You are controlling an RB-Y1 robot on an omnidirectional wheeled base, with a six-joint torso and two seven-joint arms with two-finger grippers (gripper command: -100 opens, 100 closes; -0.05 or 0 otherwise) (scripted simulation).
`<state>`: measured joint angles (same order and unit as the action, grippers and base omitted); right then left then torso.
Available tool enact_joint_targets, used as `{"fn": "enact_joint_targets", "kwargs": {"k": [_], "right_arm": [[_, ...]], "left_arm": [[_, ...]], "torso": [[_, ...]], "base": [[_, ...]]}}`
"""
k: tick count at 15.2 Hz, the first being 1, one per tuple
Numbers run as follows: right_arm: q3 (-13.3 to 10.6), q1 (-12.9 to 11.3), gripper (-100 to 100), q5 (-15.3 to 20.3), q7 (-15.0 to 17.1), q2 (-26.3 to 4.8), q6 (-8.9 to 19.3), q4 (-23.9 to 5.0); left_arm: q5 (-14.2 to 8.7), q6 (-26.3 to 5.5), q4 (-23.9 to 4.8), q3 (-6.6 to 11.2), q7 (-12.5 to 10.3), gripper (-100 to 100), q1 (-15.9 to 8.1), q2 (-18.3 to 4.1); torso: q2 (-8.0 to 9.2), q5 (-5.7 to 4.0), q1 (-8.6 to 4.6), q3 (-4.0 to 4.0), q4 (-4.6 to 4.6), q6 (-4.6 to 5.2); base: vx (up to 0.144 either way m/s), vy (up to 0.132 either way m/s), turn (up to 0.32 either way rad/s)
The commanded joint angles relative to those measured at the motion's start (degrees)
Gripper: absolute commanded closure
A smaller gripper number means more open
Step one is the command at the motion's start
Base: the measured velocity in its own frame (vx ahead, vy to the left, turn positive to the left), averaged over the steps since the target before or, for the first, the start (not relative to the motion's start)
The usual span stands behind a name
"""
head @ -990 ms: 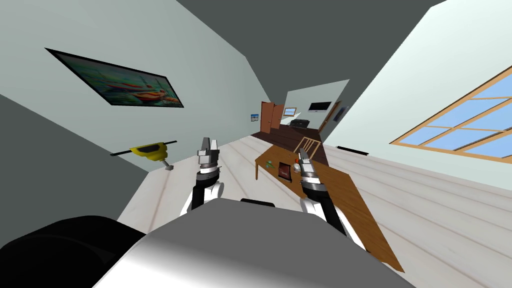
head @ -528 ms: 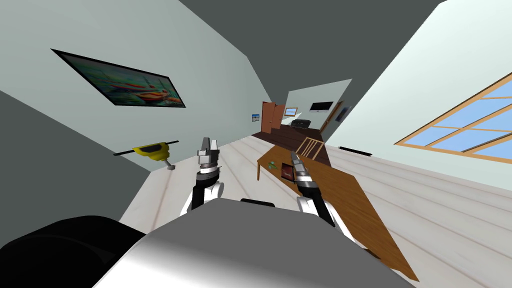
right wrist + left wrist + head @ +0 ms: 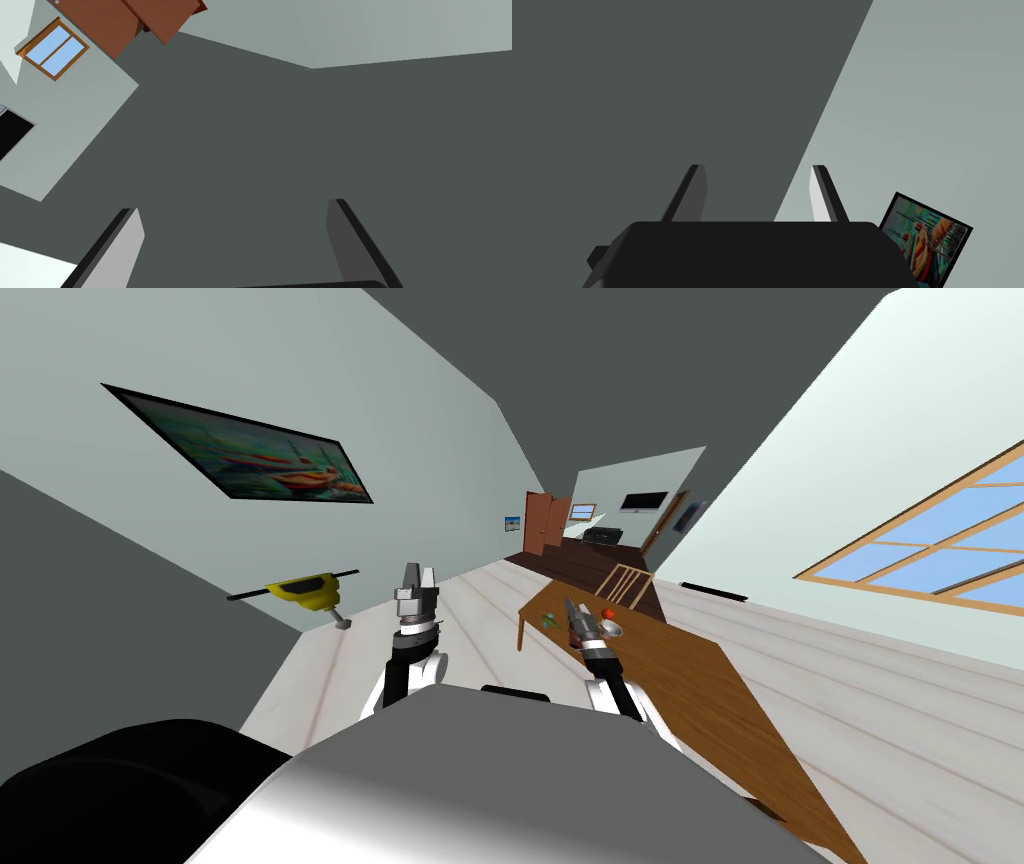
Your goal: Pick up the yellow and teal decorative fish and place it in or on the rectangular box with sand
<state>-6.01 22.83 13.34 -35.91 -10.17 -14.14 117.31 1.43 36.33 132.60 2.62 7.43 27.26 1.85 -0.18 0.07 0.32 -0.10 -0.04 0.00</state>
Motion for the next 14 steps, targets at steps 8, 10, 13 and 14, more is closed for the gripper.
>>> {"fn": "enact_joint_targets", "kwargs": {"k": [8,10,13,14], "right_arm": [[-2.63,-2.54,-100,8.76,-10.79,-1.5,2.45,-9.2],[-3.25,-3.17,-100,10.98,-13.03,-1.99,2.91,-11.49],[-3.87,-3.8,-100,13.25,-15.22,-2.54,3.32,-13.8],[-4.47,-4.41,-100,15.24,-17.06,-3.16,3.7,-16.14]], "left_arm": [[0.0,0.0,0.0,0.0,0.0,0,0.0,0.0],[0.0,0.0,0.0,0.0,0.0,0,0.0,0.0],[0.0,0.0,0.0,0.0,0.0,0,0.0,0.0],[0.0,0.0,0.0,0.0,0.0,0,0.0,0.0]], "torso": [[-0.05,-0.01,-0.06,-0.03,-0.01,0.0],[-0.05,-0.02,-0.1,-0.03,-0.01,0.01],[0.01,-0.04,-0.16,0.01,0.0,0.0],[-0.01,-0.03,-0.18,0.0,0.0,0.01]], "base": [[0.045,0.067,-0.018],[0.045,0.05,-0.032],[0.034,0.034,-0.026],[0.057,0.039,-0.045]]}}
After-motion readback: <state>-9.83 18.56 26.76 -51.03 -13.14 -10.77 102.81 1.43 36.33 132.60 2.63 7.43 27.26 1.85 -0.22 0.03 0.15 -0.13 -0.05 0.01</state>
